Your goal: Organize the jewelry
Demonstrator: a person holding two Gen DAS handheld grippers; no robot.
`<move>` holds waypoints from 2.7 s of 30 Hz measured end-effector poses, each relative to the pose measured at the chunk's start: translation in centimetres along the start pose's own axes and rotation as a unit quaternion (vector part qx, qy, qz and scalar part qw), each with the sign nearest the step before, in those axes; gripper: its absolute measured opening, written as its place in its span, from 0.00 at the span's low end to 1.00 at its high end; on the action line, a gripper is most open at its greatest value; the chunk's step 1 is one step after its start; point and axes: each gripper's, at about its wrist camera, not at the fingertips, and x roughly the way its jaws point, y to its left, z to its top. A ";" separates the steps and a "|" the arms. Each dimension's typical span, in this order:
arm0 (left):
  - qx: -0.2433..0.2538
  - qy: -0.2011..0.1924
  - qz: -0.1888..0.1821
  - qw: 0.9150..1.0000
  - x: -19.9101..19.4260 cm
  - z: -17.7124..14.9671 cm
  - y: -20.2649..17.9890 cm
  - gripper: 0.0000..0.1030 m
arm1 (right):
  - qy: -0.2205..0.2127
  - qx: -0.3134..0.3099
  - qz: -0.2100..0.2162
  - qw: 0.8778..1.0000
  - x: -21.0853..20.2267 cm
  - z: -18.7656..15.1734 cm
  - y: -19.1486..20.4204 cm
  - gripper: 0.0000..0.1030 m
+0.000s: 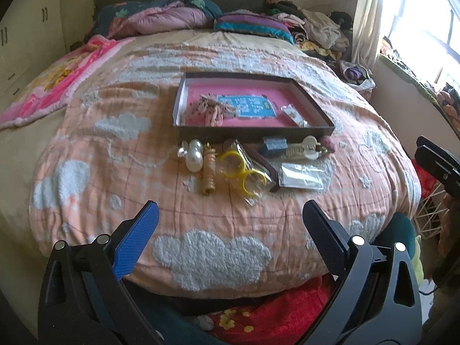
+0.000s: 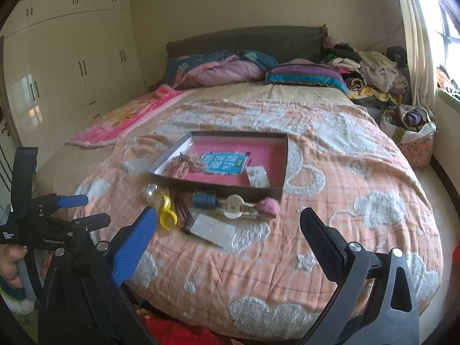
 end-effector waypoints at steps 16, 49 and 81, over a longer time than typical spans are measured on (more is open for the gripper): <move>-0.037 0.070 -0.078 0.994 6.4 -1.0 0.0 0.91 | 0.064 0.038 -0.001 0.997 4.6 -2.9 -2.9 0.96; -0.141 0.077 -0.124 0.979 12.2 1.9 2.2 0.38 | 0.146 0.198 0.072 0.967 16.6 -1.9 -4.6 0.96; -0.070 0.018 -0.107 0.992 7.0 3.2 0.8 0.38 | 0.057 0.224 0.071 0.970 12.1 0.0 -6.3 0.31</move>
